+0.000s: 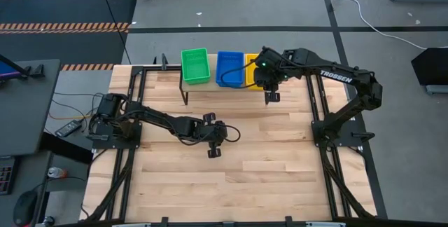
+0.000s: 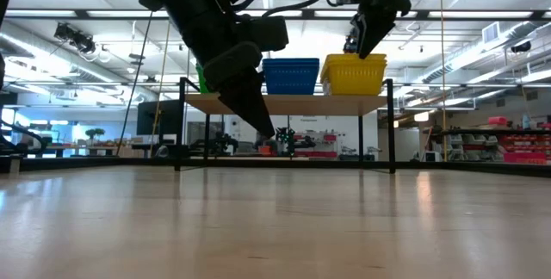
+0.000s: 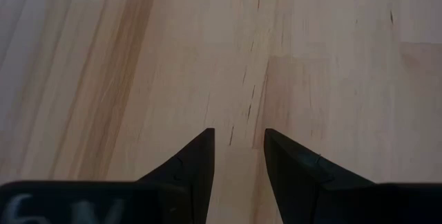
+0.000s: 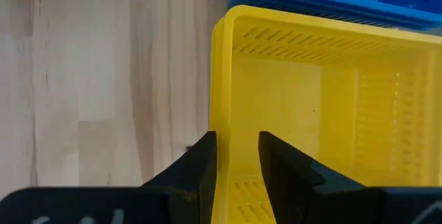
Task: Stack baskets on shelf by color
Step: Stack the yellow bin on top of the yellow bin on the shelf, then adjust the blue bins on the shelf
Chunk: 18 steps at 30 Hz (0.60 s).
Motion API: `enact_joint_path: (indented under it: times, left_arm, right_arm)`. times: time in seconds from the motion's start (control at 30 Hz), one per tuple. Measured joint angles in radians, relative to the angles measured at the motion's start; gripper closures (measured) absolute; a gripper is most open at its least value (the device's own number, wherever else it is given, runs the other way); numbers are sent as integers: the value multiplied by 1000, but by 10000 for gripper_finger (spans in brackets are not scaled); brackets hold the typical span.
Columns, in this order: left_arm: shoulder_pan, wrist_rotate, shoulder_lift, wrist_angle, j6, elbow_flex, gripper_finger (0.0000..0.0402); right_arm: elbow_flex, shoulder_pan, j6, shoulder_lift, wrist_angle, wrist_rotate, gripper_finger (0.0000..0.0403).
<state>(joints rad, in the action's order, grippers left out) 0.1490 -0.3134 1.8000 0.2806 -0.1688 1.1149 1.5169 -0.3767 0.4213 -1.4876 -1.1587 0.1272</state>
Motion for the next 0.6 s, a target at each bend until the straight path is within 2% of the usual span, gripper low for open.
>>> enact_joint_path:
  times: [0.6]
  left_arm:
    - [0, 0, 0, 0, -2, 0, 269]
  right_arm:
    - [0, -4, -2, 7, -21, -33, 288]
